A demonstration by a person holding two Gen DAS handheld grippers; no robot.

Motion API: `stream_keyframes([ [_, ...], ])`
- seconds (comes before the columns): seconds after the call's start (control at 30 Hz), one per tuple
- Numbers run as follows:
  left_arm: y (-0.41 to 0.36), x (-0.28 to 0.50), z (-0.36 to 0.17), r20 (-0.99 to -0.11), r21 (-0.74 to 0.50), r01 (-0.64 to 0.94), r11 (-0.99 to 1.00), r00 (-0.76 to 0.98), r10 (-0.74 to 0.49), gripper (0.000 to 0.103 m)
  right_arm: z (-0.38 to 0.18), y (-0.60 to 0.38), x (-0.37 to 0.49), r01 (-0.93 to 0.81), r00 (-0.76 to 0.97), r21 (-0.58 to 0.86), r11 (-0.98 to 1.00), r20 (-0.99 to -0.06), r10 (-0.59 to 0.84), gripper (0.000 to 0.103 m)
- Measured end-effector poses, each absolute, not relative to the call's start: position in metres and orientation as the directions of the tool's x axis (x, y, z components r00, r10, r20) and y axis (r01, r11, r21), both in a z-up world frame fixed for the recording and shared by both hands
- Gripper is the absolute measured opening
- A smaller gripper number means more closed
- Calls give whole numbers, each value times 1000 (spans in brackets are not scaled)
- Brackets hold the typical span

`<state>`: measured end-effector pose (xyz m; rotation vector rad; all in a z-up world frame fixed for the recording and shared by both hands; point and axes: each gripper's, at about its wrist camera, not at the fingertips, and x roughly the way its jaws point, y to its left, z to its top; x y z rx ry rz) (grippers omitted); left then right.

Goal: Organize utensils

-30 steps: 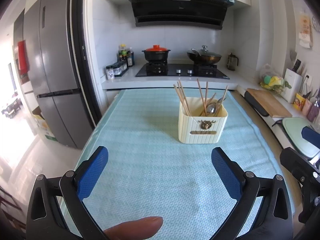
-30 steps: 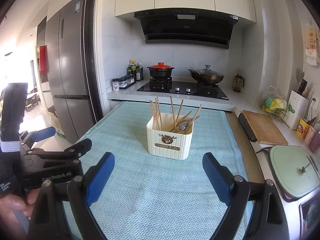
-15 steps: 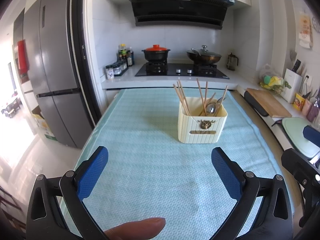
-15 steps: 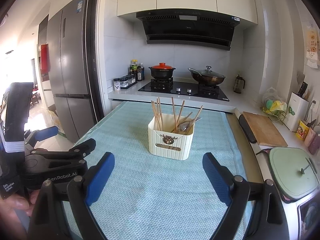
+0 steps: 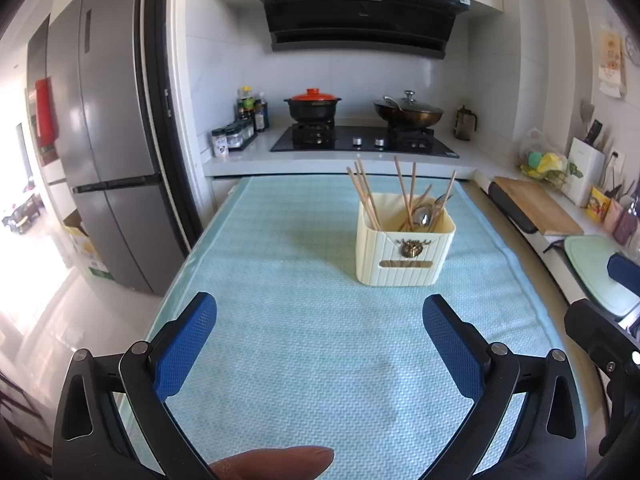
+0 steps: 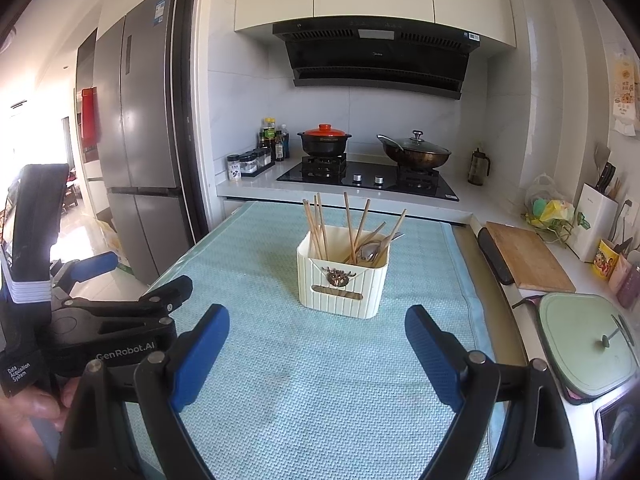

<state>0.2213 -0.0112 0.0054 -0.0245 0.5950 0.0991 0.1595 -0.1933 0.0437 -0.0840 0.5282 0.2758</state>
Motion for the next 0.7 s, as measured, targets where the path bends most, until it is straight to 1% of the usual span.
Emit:
stream_keyframes([
  [0.5, -11, 224, 4, -573, -2, -87, 996, 817, 70, 103, 41, -196, 160, -275, 828, -12, 961, -512, 230, 91],
  [0.7, -8, 219, 7, -551, -9, -94, 996, 831, 74, 103, 41, -197, 160, -268, 828, -10, 963, -513, 225, 91],
])
